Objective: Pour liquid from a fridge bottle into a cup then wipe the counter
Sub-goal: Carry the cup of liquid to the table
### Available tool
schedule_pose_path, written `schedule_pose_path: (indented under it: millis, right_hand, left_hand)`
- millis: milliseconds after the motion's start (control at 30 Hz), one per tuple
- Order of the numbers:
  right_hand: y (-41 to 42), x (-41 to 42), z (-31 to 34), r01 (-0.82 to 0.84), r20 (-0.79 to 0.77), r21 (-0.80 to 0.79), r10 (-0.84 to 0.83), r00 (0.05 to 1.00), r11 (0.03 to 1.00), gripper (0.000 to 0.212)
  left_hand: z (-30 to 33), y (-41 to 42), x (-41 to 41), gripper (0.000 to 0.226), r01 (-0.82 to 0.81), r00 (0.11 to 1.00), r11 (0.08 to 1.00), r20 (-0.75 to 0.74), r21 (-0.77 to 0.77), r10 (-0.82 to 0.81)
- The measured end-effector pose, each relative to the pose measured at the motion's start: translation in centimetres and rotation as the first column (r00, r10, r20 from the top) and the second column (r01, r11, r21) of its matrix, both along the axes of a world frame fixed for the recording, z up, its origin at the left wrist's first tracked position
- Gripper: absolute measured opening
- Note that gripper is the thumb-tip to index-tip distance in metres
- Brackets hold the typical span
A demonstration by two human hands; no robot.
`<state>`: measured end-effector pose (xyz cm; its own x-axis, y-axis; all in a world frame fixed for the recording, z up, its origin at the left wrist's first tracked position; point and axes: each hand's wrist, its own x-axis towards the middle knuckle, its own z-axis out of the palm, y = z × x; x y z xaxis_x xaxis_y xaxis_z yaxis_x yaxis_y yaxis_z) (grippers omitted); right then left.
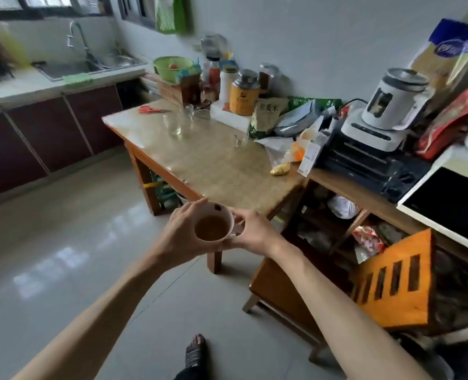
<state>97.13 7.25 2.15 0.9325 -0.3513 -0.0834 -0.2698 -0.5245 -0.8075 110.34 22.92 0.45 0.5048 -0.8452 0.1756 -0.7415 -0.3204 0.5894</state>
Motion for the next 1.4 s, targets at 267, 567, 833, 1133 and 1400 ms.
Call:
schedule_pose_path:
  millis: [267, 567, 833, 1133, 1400]
  right_hand:
    - [-8.7, 7.9, -0.2, 0.188, -0.058, -0.024, -0.189, 0.98, 0.982, 0.07]
    - [-16.9, 14.1, -4.2, 0.286, -0.179, -0.097, -0.3, 0.937, 0.953, 0.075]
    - [-23.0, 18.3, -9.7, 0.291, -0.274, -0.121, -0.314, 0.909, 0.949, 0.073]
    - [-28.3, 20.9, -15.1, 0.311, -0.355, -0.097, -0.325, 0.877, 0.945, 0.072]
    - [-28.6, 21.6, -17.4, 0.325, -0.374, -0.081, -0.33, 0.866, 0.942, 0.076]
  left_hand:
    - [-1.2, -11.4, 10.7, 0.112, 0.139, 0.99, 0.99, -0.015, 0.037, -0.138]
    - [-5.6, -21.5, 17.3, 0.11, 0.247, 0.968, 0.965, -0.067, 0.091, -0.241]
    - [-12.0, -28.3, 20.7, 0.107, 0.242, 0.963, 0.954, -0.165, 0.176, -0.214]
    - [-15.8, -34.0, 23.3, 0.101, 0.283, 0.949, 0.927, -0.211, 0.247, -0.234]
    - [-18.6, -34.9, 23.6, 0.105, 0.262, 0.948, 0.916, -0.259, 0.303, -0.185]
